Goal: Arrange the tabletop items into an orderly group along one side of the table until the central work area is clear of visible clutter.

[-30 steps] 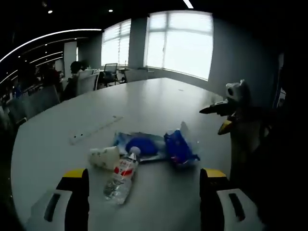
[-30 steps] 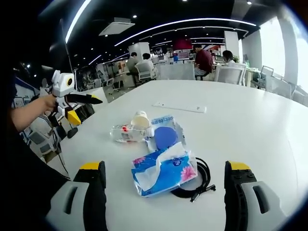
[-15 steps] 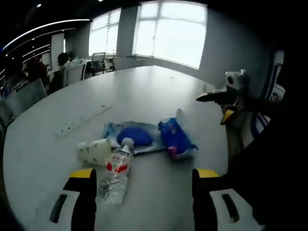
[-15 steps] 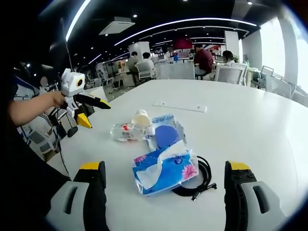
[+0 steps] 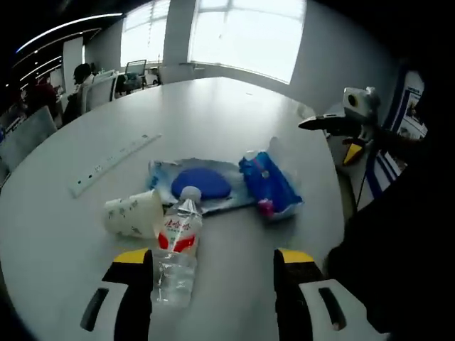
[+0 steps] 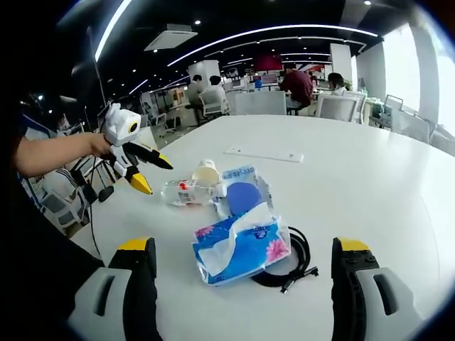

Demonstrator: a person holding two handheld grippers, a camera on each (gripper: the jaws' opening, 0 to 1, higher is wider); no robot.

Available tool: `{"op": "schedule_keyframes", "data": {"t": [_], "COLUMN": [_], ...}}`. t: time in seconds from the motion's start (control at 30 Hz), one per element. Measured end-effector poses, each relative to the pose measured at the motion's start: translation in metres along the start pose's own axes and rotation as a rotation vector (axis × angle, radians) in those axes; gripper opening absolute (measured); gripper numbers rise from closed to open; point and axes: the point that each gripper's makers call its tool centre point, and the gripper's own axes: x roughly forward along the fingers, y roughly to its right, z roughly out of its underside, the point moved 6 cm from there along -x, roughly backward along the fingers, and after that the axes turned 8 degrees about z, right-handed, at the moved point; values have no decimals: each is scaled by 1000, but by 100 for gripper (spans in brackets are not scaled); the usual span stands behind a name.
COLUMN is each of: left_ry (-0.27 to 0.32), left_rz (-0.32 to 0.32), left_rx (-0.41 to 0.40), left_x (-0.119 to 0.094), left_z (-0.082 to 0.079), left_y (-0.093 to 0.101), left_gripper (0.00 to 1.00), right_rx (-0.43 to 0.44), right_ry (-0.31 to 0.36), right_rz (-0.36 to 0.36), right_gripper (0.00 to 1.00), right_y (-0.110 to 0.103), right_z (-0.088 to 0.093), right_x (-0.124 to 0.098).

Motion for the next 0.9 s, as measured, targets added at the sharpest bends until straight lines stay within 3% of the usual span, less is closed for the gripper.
{"op": "schedule_keyframes", "data": {"t": [0.33, 0.47, 0.7, 0.9], "left_ry": [-75, -133, -196, -245], "left_rz": [9, -23, 15, 8], "left_rx": [1, 32, 49, 58], "left_x": [15, 20, 35, 41], "left_z": [3, 4, 4, 1], "left_y": [-20, -30, -36, -42], "left_gripper": [64, 63, 59, 52], "right_rx": [-8, -21, -20, -21], "right_ry": [-13, -27, -24, -33], "right_rz": [-4, -6, 8, 18], "right_gripper": [99, 99, 99, 99], "right_y": [-1, -2, 0, 2], "right_z": [1, 4, 3, 7], "right_x": [2, 2, 2, 0]}}
